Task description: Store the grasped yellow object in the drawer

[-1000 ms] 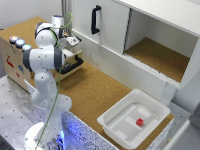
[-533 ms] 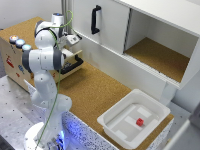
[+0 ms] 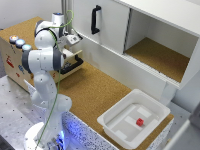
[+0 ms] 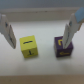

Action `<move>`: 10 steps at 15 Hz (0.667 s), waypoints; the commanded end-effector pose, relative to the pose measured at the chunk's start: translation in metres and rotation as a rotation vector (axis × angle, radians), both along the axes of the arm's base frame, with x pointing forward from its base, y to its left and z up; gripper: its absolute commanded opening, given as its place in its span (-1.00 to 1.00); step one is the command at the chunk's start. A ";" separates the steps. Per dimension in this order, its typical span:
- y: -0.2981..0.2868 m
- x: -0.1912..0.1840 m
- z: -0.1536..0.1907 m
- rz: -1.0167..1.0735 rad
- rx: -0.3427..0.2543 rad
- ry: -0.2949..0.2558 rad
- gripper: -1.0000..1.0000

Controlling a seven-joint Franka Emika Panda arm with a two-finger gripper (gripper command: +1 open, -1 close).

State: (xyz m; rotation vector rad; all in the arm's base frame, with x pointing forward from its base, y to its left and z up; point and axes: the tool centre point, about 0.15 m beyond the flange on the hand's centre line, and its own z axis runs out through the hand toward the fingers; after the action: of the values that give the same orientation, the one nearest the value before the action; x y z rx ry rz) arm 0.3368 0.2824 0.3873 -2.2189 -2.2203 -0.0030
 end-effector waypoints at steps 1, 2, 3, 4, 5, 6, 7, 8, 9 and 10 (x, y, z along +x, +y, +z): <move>-0.067 -0.003 0.046 -0.179 -0.021 -0.095 1.00; -0.087 0.000 0.040 -0.250 -0.024 -0.059 1.00; -0.106 0.002 0.033 -0.314 -0.037 -0.042 1.00; -0.122 0.003 0.029 -0.374 -0.015 -0.018 1.00; -0.138 0.005 0.025 -0.435 -0.010 -0.002 1.00; -0.161 0.007 0.020 -0.517 0.011 0.017 1.00; -0.183 0.009 0.015 -0.600 0.026 0.034 1.00; -0.204 0.010 0.010 -0.678 0.034 0.045 1.00; -0.226 0.011 0.005 -0.755 0.048 0.049 1.00; -0.243 0.012 0.001 -0.804 0.048 0.043 1.00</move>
State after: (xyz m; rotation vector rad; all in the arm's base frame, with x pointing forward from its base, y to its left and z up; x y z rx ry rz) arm 0.3488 0.1344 0.4118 -2.7763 -1.5272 0.0854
